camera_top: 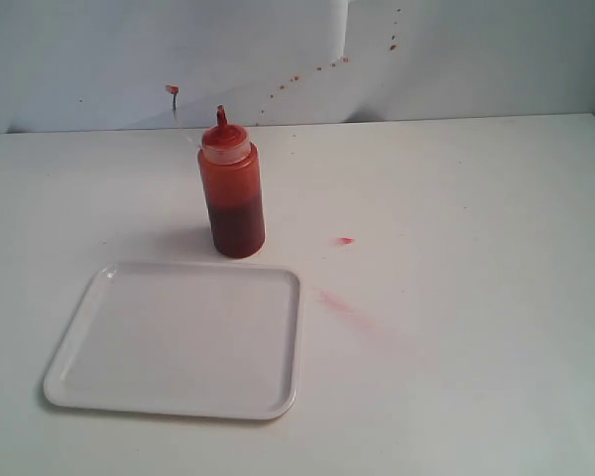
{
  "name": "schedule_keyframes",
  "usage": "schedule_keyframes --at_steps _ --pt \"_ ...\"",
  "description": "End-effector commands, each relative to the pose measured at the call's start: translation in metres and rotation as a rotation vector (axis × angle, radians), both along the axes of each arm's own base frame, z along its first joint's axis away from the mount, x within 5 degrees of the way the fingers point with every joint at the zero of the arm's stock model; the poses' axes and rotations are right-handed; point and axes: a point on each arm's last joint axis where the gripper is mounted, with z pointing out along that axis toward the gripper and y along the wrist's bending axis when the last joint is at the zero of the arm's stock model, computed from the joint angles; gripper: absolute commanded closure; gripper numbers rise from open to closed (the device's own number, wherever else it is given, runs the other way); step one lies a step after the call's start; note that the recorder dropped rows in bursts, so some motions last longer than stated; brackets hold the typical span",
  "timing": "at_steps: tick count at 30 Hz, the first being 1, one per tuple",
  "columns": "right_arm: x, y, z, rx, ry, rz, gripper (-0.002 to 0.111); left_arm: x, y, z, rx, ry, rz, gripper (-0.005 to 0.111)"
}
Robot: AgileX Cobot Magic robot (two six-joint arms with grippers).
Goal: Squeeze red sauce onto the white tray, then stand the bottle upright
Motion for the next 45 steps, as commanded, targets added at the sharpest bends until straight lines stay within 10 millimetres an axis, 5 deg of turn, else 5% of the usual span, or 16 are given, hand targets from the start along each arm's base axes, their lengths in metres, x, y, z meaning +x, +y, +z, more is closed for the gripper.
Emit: schedule_keyframes --at_steps 1,5,11,16,22,30,37,45 --pt "0.0 0.0 -0.001 0.008 -0.002 0.0 0.108 -0.007 0.005 0.007 -0.005 -0.128 0.07 0.107" --pt "0.0 0.0 -0.001 0.008 -0.002 0.0 0.108 0.017 0.012 0.006 -0.074 0.028 0.09 0.107" --pt "0.0 0.0 -0.001 0.008 -0.002 0.0 0.108 0.067 0.002 0.002 0.061 0.156 0.0 0.107" --pt "0.0 0.0 -0.001 0.008 -0.002 0.0 0.108 0.133 -0.021 -0.009 0.371 0.373 -0.218 0.107" --pt "0.0 0.0 -0.001 0.008 -0.002 0.0 0.108 0.181 -0.041 -0.047 0.671 0.51 -0.544 0.107" --pt "0.0 0.0 -0.001 0.008 -0.002 0.0 0.108 0.22 -0.037 -0.089 0.558 0.636 -0.596 0.107" --pt "0.0 0.0 -0.001 0.008 -0.002 0.0 0.108 0.25 -0.034 -0.116 0.748 0.574 -0.532 0.106" --pt "0.0 0.0 -0.001 0.008 -0.002 0.0 0.108 0.259 -0.033 -0.138 0.726 0.632 -0.56 0.106"
